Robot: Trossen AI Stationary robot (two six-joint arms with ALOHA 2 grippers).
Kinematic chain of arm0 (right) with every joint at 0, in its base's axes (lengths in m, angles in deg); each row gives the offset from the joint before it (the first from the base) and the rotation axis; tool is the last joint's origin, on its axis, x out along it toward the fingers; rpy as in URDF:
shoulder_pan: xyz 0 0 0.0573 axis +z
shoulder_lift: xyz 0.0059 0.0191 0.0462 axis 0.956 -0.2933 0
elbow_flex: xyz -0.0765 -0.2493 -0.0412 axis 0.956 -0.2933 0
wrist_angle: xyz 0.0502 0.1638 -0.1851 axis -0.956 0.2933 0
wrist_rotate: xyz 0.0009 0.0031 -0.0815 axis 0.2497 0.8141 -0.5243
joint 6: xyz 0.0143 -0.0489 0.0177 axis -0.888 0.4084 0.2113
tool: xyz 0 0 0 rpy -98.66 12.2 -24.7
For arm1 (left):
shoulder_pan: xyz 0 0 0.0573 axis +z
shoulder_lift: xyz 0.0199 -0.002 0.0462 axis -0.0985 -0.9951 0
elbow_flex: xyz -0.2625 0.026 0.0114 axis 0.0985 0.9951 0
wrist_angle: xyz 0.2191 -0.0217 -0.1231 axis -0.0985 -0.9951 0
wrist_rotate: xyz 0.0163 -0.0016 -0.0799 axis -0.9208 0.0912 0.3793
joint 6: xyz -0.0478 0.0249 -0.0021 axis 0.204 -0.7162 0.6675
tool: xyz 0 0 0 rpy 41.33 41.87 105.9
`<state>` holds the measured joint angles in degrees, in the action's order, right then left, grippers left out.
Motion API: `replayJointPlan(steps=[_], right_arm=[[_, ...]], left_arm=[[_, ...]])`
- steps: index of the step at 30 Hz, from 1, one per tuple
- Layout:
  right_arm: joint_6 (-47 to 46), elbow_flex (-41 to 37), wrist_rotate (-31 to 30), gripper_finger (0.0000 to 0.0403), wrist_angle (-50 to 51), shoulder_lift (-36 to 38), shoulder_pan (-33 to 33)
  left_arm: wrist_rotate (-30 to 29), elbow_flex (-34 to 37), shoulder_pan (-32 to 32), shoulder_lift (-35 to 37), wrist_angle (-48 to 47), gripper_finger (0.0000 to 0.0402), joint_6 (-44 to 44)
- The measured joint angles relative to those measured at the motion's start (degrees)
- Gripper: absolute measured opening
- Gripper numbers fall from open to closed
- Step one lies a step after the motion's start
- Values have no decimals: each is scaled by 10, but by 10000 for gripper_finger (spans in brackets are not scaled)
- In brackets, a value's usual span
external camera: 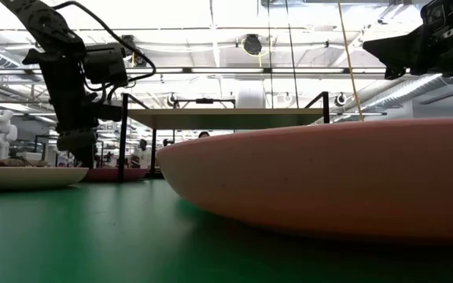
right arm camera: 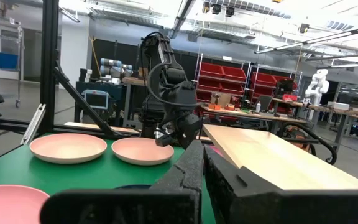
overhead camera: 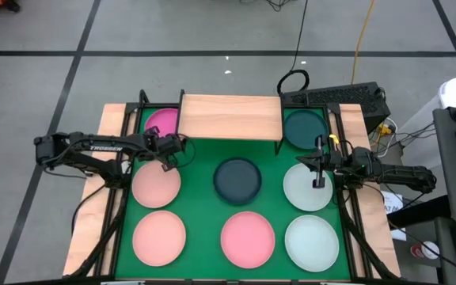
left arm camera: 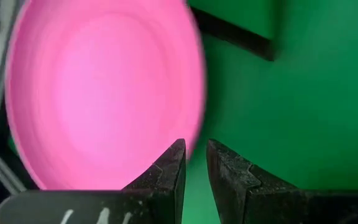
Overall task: Place and stack plates onto a shelf
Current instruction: Put the dark pink plate on the shelf
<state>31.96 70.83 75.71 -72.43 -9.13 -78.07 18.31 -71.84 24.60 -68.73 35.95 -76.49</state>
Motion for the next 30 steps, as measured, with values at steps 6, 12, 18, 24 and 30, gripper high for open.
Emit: replayJointPlan(steps=[6, 12, 18, 24, 30], right_arm=[[0, 0, 0, 0, 0, 0, 0], [0, 0, 0, 0, 0, 0, 0], [0, 0, 0, 0, 0, 0, 0], [0, 0, 0, 0, 0, 0, 0], [0, 0, 0, 0, 0, 0, 0]], left_arm=[[0, 0, 18, 0, 5, 72, 2], [25, 0, 18, 0, 6, 72, 8], [26, 0, 18, 0, 8, 72, 21], [20, 0, 18, -37, 36, 72, 27], [-29, 0, 18, -77, 35, 72, 40]])
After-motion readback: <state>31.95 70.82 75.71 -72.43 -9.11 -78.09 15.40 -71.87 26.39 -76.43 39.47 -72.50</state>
